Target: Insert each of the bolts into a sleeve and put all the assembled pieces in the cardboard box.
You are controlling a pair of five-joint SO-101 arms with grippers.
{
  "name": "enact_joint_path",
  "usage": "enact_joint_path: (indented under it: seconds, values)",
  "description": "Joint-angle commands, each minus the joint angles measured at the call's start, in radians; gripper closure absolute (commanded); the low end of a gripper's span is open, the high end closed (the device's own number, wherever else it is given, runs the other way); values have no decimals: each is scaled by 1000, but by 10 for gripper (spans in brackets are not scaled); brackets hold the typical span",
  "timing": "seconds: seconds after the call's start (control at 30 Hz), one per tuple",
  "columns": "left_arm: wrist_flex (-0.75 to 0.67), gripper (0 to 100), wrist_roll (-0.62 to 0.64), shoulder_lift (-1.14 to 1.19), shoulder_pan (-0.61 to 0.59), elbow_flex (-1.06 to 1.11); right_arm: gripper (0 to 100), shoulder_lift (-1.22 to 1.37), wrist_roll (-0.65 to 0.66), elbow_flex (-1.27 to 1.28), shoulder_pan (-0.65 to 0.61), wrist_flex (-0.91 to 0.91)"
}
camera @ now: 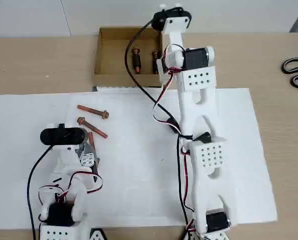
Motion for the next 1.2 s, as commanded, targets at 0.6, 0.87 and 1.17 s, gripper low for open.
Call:
enact_joint_path:
  seconds: [0.6, 0.87, 1.17]
  values:
    - [-5, 993, -2, -8, -5, -12, 841, -507, 385, 990, -39, -96]
    - [-5, 993, -2, -8, -5, -12, 841, -504, 410, 1037, -39, -153]
    - [-5, 993, -2, -8, -5, -12, 841, -380, 402, 1036, -44, -205]
